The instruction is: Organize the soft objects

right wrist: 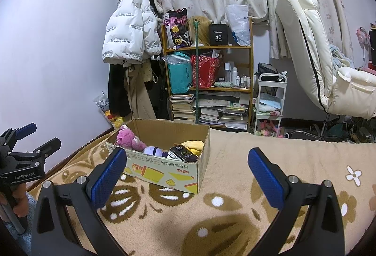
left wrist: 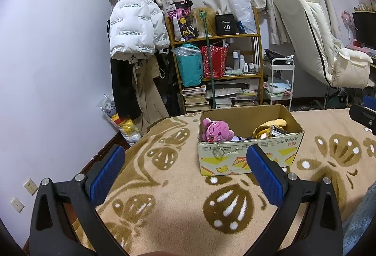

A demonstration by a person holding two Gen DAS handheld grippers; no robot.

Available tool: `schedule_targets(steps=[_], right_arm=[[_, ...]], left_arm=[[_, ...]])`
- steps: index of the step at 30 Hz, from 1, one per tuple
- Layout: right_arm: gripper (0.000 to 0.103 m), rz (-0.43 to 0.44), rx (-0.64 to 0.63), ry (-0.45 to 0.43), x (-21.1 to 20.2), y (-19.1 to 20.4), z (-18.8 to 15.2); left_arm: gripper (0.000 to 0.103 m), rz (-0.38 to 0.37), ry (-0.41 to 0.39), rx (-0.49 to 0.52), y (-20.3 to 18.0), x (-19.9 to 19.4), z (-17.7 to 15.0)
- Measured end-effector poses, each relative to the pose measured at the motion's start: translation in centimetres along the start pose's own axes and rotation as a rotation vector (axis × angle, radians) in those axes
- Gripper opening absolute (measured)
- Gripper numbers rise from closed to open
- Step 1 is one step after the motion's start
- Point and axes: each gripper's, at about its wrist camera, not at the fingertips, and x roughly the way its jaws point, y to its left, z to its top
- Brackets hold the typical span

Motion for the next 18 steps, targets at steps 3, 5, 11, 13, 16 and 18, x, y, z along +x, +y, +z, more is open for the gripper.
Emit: schedule_targets(steps=[3,5,11,13,16,18], right_arm=[[0.103,0.000,0.001,0.000,0.00,-0.02,0.00],[0.103,-0.001,0.000,0.001,0.00,-0.03,0.01],[0.103,0.001,0.001,0.000,-0.03,-0.07,0.01],[0.103,0.002,0.001,0.001,-0.01,-0.16,0.04],[0.103,0.002,0.002,0.001,-0.02,-0.18,0.05],[0.103,0.002,0.001,0.001,-0.04,-0.15,0.05]], left_arm=[[0.102,-0.001,-0.001,-0.001,0.06,-0.02,0.03],[0.102,-0.003,-0.001,-0.002,0.01,0.00,-0.01],[0.102,0.002,-0.001,-0.001,0.01,0.02,-0.14],[0.102,0.003,-0.001,0.001,0.05,0.00,-0.12],[0.102,0.001,-0.003,0.000,0.08,0.02,-0.15],[0.102,0.001,-0.002,-0.001,0.06,0.02,-0.16]])
